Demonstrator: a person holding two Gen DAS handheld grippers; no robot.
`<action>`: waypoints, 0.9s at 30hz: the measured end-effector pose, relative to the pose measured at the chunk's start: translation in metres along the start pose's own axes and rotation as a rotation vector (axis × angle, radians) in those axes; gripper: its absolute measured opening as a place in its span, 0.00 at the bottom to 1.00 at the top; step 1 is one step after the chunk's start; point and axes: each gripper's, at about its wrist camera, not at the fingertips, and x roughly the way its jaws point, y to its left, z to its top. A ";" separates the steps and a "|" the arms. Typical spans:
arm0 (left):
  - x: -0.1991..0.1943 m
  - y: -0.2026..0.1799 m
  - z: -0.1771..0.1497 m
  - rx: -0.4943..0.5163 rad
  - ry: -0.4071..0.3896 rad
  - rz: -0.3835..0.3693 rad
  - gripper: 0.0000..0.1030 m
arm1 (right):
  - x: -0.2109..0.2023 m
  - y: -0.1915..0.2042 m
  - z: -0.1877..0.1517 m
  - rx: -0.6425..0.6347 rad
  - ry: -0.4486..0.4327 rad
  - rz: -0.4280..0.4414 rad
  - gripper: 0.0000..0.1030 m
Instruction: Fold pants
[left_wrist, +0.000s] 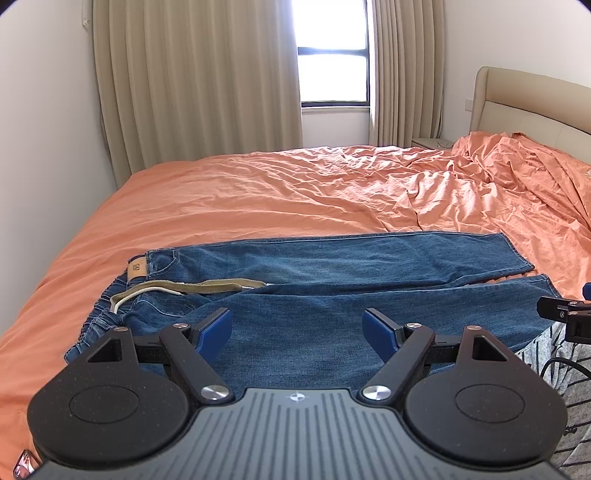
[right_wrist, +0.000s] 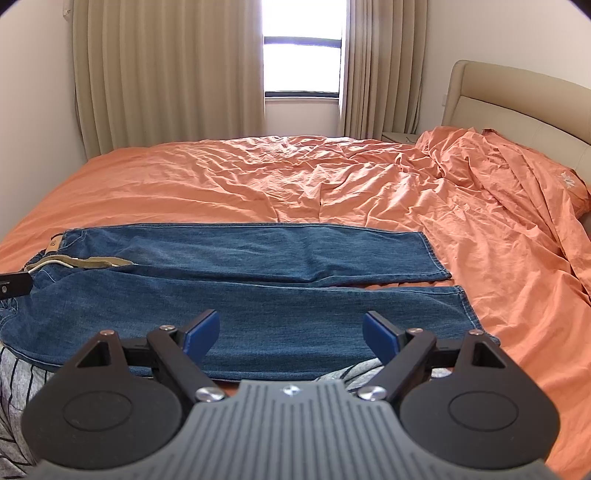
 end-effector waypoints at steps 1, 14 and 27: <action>0.000 0.000 0.000 -0.001 0.000 0.000 0.91 | 0.000 0.000 0.000 0.001 0.000 0.000 0.79; 0.000 0.006 -0.001 -0.005 0.012 0.004 0.91 | 0.001 -0.001 0.000 0.010 0.006 -0.003 0.79; 0.001 0.007 -0.002 -0.005 0.013 0.003 0.91 | 0.001 0.000 0.000 0.009 0.010 -0.004 0.79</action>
